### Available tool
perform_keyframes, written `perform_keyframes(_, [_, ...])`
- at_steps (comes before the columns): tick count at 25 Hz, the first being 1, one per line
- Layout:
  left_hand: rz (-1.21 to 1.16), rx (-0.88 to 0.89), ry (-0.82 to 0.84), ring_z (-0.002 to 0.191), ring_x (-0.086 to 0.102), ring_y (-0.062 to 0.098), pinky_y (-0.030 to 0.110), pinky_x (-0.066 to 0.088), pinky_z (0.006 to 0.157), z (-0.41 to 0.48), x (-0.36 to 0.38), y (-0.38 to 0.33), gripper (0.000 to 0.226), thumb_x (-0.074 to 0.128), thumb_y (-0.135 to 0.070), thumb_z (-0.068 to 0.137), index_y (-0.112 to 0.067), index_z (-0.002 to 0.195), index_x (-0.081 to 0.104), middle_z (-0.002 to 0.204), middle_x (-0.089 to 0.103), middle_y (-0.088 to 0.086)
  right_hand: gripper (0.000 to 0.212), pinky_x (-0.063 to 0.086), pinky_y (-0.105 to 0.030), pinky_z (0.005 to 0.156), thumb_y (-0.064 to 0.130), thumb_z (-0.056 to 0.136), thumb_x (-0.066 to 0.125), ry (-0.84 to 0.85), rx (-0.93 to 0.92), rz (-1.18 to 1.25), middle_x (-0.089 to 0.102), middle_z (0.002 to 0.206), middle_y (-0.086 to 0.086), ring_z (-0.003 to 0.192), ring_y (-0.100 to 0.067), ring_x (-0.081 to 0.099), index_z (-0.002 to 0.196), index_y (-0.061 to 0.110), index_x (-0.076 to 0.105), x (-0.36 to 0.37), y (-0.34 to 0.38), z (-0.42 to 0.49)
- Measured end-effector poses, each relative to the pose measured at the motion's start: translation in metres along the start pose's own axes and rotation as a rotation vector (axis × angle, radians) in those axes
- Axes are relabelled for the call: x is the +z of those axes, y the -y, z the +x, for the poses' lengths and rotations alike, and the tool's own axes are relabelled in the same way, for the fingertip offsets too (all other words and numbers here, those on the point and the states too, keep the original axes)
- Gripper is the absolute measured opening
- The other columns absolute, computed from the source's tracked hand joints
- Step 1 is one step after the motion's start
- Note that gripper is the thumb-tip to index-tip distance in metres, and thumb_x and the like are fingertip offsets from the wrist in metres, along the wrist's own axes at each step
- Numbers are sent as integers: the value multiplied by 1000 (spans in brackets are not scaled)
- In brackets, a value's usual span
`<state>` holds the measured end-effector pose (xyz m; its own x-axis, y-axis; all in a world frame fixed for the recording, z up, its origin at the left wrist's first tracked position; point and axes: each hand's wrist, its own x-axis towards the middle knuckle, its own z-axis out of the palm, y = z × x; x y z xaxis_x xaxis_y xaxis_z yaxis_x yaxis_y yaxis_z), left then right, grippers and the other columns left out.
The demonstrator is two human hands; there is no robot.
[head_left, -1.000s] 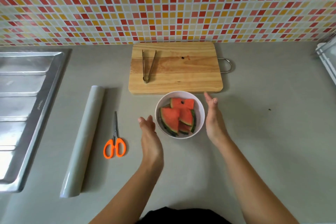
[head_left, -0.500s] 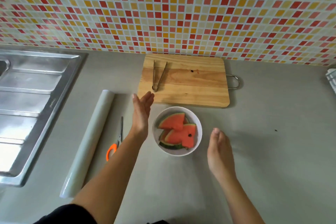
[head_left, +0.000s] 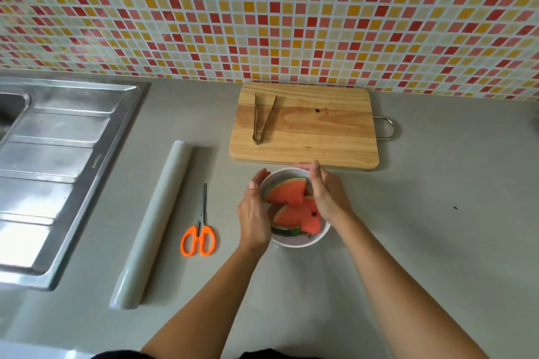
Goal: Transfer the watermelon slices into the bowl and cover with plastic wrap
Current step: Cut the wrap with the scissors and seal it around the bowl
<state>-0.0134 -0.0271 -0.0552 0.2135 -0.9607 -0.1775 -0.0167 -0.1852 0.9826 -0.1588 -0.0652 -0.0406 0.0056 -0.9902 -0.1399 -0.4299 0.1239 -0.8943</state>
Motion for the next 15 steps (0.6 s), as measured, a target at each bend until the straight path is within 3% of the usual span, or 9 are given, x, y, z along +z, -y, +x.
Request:
perform_keyframes(2, [-40,-57,9,112,53,-7,8,42,86,1,-1,0,50,16,-46,101,-31,125,57,122,61,-13,97,45,-21,75,88,65,2,-58,114,12,69,100,5,89,-5,60,105,29,67,2,-1,1])
perform_keyframes(4, [-90,-120,9,109,58,3,19,48,88,1,-2,0,49,17,-50,99,-37,119,60,118,64,-9,114,48,-37,76,90,60,-2,-85,221,-15,69,101,-14,85,-14,61,102,7,65,3,3,2])
perform_keyframes(6, [-174,-212,49,105,63,15,31,53,86,2,-2,-4,53,15,-55,97,-34,117,60,114,66,0,113,44,-33,60,91,56,-7,-46,275,-68,66,75,-13,64,-13,57,74,4,63,4,8,1])
perform_keyframes(7, [-219,-250,75,101,65,15,30,55,81,3,-2,-7,56,13,-57,96,-32,117,58,111,67,1,100,38,-31,53,90,56,-9,-32,291,-104,57,58,-7,52,-16,52,55,11,52,4,13,0])
perform_keyframes(9, [-258,-283,83,96,64,7,20,51,77,1,-10,-14,59,11,-57,96,-27,123,54,111,65,-7,89,38,-33,53,85,61,-9,-38,298,-120,51,54,-6,53,-24,51,50,13,41,-5,16,-8])
perform_keyframes(10, [-238,-274,66,102,61,6,21,47,84,0,-18,-14,56,14,-53,98,-24,130,49,118,61,-8,97,45,-37,63,84,65,-6,-64,293,-102,61,67,-12,67,-29,59,59,7,53,-13,10,-11])
perform_keyframes(12, [-116,-243,105,112,56,14,31,43,96,-1,-44,-11,41,28,-37,101,-20,134,46,130,56,-2,105,43,-39,91,88,64,9,-60,227,-21,63,119,-12,110,-25,57,109,9,61,-33,-13,-23])
perform_keyframes(13, [-41,-229,180,109,60,18,34,45,95,-1,-57,-9,34,35,-28,101,-21,130,50,128,59,1,102,37,-31,99,92,60,23,24,212,32,51,137,0,124,-13,47,128,21,50,-41,-20,-35])
perform_keyframes(15, [67,-242,311,96,68,18,30,50,87,-3,-72,-8,29,41,-21,99,-23,123,58,119,66,2,109,26,-22,104,85,49,58,241,151,36,28,146,24,132,5,27,142,39,21,-51,-33,-63])
